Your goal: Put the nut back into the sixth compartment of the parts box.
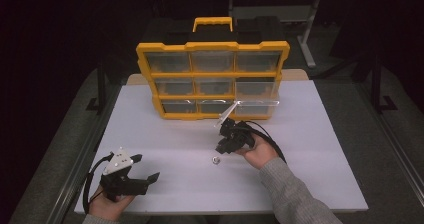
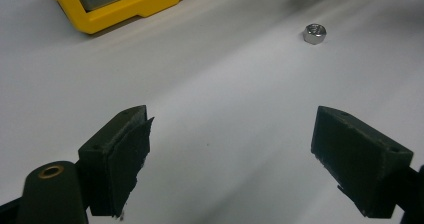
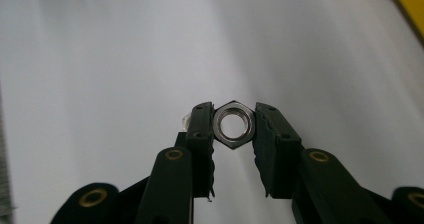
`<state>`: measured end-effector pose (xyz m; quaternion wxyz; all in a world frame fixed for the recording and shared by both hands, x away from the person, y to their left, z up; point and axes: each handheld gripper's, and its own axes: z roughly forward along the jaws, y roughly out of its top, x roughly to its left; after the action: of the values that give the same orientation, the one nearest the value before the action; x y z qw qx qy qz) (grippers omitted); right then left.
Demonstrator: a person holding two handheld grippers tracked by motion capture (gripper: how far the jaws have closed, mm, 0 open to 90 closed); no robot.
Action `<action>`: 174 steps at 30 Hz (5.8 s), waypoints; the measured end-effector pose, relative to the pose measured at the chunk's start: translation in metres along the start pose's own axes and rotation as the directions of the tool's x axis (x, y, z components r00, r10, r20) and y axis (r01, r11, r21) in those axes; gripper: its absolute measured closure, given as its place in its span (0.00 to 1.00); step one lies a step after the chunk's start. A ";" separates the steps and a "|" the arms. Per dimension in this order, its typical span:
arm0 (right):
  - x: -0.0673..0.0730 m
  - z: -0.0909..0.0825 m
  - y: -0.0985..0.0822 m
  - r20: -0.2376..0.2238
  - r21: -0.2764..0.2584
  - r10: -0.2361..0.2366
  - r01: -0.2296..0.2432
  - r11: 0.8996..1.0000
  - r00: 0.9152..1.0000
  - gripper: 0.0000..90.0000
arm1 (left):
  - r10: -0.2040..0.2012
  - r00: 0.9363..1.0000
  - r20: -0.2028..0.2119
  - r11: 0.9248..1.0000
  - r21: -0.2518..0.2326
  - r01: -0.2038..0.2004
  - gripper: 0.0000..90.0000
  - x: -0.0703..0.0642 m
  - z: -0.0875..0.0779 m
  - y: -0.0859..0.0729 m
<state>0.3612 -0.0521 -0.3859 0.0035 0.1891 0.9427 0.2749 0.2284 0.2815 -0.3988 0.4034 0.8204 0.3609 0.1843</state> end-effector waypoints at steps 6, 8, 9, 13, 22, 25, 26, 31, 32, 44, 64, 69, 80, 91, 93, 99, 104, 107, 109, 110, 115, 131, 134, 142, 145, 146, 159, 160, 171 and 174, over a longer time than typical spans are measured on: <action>0.002 -0.024 0.010 -0.030 -0.021 -0.012 0.011 1.000 0.999 0.77 | -0.002 1.000 0.000 1.000 -0.007 0.002 0.17 0.000 0.000 0.000; 0.001 -0.033 0.013 -0.037 -0.023 -0.011 0.010 1.000 0.999 0.77 | -0.002 1.000 -0.001 1.000 -0.006 0.002 0.17 0.000 0.000 0.000; 0.000 -0.037 0.014 -0.041 -0.028 -0.012 0.011 1.000 0.999 0.77 | -0.002 1.000 -0.001 1.000 -0.006 0.002 0.17 0.000 0.000 0.000; -0.002 -0.056 0.021 -0.038 -0.038 -0.013 0.012 0.999 0.999 0.77 | -0.005 1.000 -0.001 1.000 -0.009 0.005 0.17 -0.001 0.000 0.000; -0.009 -0.104 0.033 -0.008 -0.073 0.004 -0.004 0.997 1.000 0.77 | -0.009 1.000 -0.002 1.000 -0.013 0.009 0.17 -0.001 0.000 0.000; -0.010 -0.117 0.037 0.007 -0.086 0.004 -0.003 0.996 1.000 0.77 | -0.007 1.000 -0.001 1.000 -0.011 0.007 0.17 0.000 0.000 0.000; -0.011 -0.121 0.038 0.010 -0.087 0.005 -0.004 0.996 1.000 0.77 | 0.001 1.000 -0.002 1.000 -0.011 -0.001 0.17 0.000 0.000 0.001; -0.017 -0.140 0.042 0.029 -0.093 0.016 -0.014 0.996 0.999 0.77 | -0.008 1.000 -0.003 1.000 -0.020 0.008 0.17 0.000 0.000 0.001; -0.019 -0.144 0.043 0.031 -0.096 0.022 -0.019 0.995 0.999 0.77 | -0.007 1.000 -0.003 1.000 -0.022 0.007 0.17 0.000 0.000 0.000; -0.038 -0.179 0.049 0.088 -0.104 0.086 -0.077 0.992 0.992 0.77 | -0.007 1.000 -0.002 1.000 -0.017 0.007 0.17 0.000 0.000 0.001; -0.079 -0.163 0.031 0.171 -0.080 0.201 -0.190 0.978 0.964 0.77 | -0.010 1.000 0.000 1.000 -0.018 0.010 0.17 0.000 -0.001 0.000; -0.085 -0.154 0.025 0.166 -0.073 0.219 -0.209 0.975 0.962 0.77 | 0.000 1.000 0.003 1.000 -0.006 0.000 0.17 -0.001 -0.001 0.000; -0.087 -0.152 0.021 0.168 -0.103 0.245 -0.231 0.968 0.955 0.70 | -0.003 1.000 -0.003 1.000 -0.009 0.003 0.17 -0.001 0.000 0.000; -0.064 -0.172 0.028 0.144 -0.113 0.188 -0.173 0.979 0.972 0.68 | -0.002 1.000 -0.007 1.000 -0.020 0.002 0.17 -0.001 0.000 0.000; -0.058 -0.174 0.029 0.144 -0.109 0.166 -0.151 0.982 0.975 0.67 | -0.006 1.000 -0.006 1.000 -0.018 0.006 0.17 -0.001 0.001 0.000; -0.038 -0.176 0.029 0.115 -0.120 0.116 -0.102 0.988 0.987 0.66 | 0.005 1.000 -0.008 1.000 -0.013 -0.005 0.17 -0.001 -0.001 0.001; -0.023 -0.167 0.025 0.091 -0.128 0.083 -0.071 0.989 0.992 0.66 | 0.000 1.000 -0.005 1.000 -0.015 0.000 0.17 -0.001 0.000 0.000; -0.015 -0.158 0.020 0.074 -0.137 0.050 -0.040 0.990 0.996 0.66 | -0.007 1.000 -0.006 1.000 -0.017 0.007 0.17 -0.002 0.001 0.000; -0.010 -0.150 0.018 0.058 -0.134 0.041 -0.033 0.990 0.998 0.66 | 0.010 1.000 -0.008 1.000 -0.002 -0.010 0.17 -0.001 0.000 0.001; -0.008 -0.143 0.016 0.059 -0.125 0.026 -0.018 0.992 0.998 0.66 | 0.015 1.000 -0.008 1.000 0.002 -0.015 0.17 0.000 0.000 0.001; 0.002 -0.114 0.008 0.043 -0.109 0.008 -0.003 0.994 0.999 0.66 | 0.010 1.000 -0.008 1.000 -0.008 -0.010 0.17 0.000 0.000 0.000; 0.013 -0.030 -0.008 0.003 -0.060 0.015 -0.014 0.998 1.000 0.65 | 0.005 1.000 -0.007 1.000 -0.002 -0.005 0.17 0.000 0.000 0.000; 0.014 -0.017 -0.009 0.007 -0.035 0.009 -0.008 0.999 1.000 0.66 | 0.005 1.000 -0.007 1.000 0.000 -0.005 0.17 0.000 0.000 0.000; 0.017 0.012 -0.009 0.002 0.026 -0.006 0.006 1.000 1.000 0.69 | 0.008 1.000 -0.004 1.000 0.000 -0.008 0.17 0.000 0.001 0.000; 0.017 0.020 -0.008 0.006 0.037 -0.012 0.012 0.999 1.000 0.69 | 0.007 1.000 -0.006 1.000 0.003 -0.007 0.17 0.000 0.000 0.000; 0.018 0.023 -0.009 0.007 0.043 -0.013 0.013 0.999 1.000 0.70 | 0.010 1.000 -0.006 1.000 0.004 -0.010 0.17 0.001 0.000 0.000; 0.023 0.040 -0.008 0.029 0.076 -0.047 0.045 0.996 0.998 0.75 | 0.011 1.000 -0.006 1.000 0.001 -0.011 0.17 0.001 -0.001 0.000; 0.023 0.041 -0.008 0.031 0.079 -0.050 0.047 0.996 0.998 0.75 | 0.010 1.000 -0.007 1.000 0.002 -0.010 0.17 0.001 -0.001 0.000; 0.024 0.046 -0.007 0.041 0.085 -0.064 0.061 0.995 0.997 0.76 | -0.003 1.000 -0.005 1.000 -0.011 0.003 0.17 -0.001 0.001 0.000; 0.024 0.046 -0.006 0.040 0.093 -0.069 0.065 0.994 0.997 0.76 | 0.000 1.000 -0.007 1.000 -0.007 0.000 0.17 -0.001 0.001 0.000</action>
<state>0.3416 -0.0242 -0.4260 0.0243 0.1633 0.9598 0.2271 0.2285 0.2804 -0.3993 0.4052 0.8183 0.3618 0.1883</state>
